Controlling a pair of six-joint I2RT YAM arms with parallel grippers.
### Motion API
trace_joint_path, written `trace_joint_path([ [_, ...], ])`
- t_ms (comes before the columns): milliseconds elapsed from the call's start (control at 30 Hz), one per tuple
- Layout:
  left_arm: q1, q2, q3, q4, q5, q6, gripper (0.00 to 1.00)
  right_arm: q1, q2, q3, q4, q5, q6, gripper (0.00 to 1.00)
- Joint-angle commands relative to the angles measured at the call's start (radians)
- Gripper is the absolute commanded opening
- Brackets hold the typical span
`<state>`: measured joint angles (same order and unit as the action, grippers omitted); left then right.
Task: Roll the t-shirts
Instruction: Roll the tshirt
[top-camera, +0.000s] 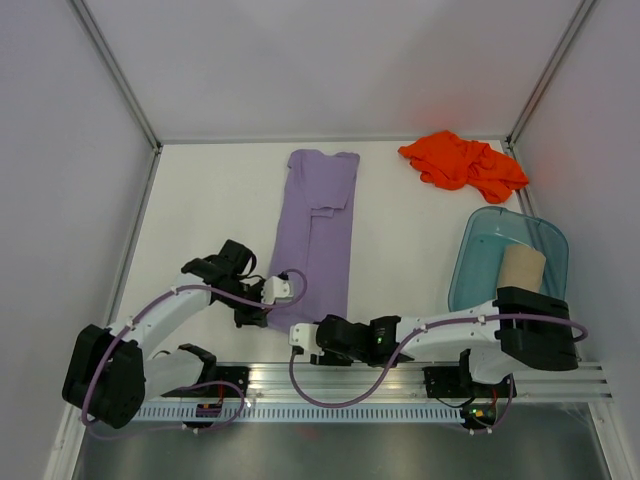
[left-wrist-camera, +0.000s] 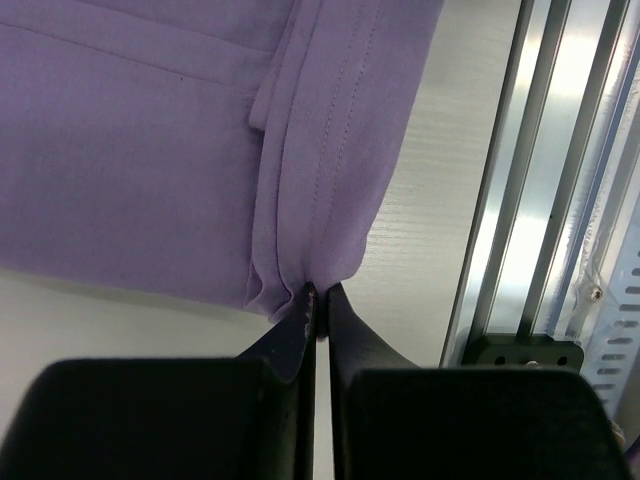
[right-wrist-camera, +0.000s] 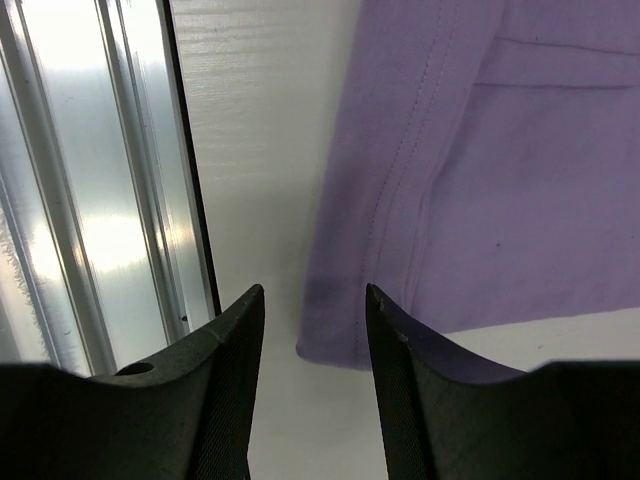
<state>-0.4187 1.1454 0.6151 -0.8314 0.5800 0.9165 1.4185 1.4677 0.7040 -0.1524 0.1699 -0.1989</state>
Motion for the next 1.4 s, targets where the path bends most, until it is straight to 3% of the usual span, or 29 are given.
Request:
trace_joint_path([
  [0,0.011,0.0,-0.002,-0.028,0.044,0.022,0.02,0.005,0.039,0.054,-0.03,0.007,-0.004,0.51],
  [267,0.049,0.01,0.011,-0.077,0.06,0.062,0.02,0.005,0.115,0.097,-0.058,-0.013,-0.007,0.51],
  [400,0.066,0.008,0.011,-0.087,0.069,0.071,0.02,0.005,0.151,0.115,-0.065,0.008,0.001,0.44],
  [467,0.077,0.008,0.018,-0.106,0.076,0.088,0.02,0.0,0.175,0.132,-0.073,0.008,0.003,0.34],
  [500,0.08,0.011,0.021,-0.113,0.078,0.094,0.02,-0.001,0.183,0.138,-0.082,0.01,0.003,0.26],
  [533,0.087,0.011,0.026,-0.121,0.08,0.108,0.02,-0.004,0.189,0.143,-0.088,0.005,0.004,0.11],
  [600,0.098,0.019,0.029,-0.138,0.08,0.122,0.02,-0.01,0.18,0.144,-0.098,-0.013,0.006,0.0],
  [733,0.121,0.053,0.064,-0.21,0.106,0.185,0.02,-0.094,0.135,0.157,-0.206,-0.202,0.021,0.0],
  [867,0.121,0.123,0.097,-0.32,0.175,0.268,0.02,-0.173,0.044,0.153,-0.265,-0.493,0.009,0.0],
  [1033,0.162,0.215,0.133,-0.336,0.205,0.291,0.02,-0.387,0.066,0.187,-0.303,-0.809,-0.031,0.0],
  [1200,0.222,0.275,0.178,-0.288,0.224,0.23,0.02,-0.556,0.154,0.255,-0.354,-0.914,-0.097,0.0],
  [1367,0.236,0.344,0.207,-0.223,0.247,0.168,0.02,-0.661,0.221,0.273,-0.314,-0.922,-0.08,0.0],
])
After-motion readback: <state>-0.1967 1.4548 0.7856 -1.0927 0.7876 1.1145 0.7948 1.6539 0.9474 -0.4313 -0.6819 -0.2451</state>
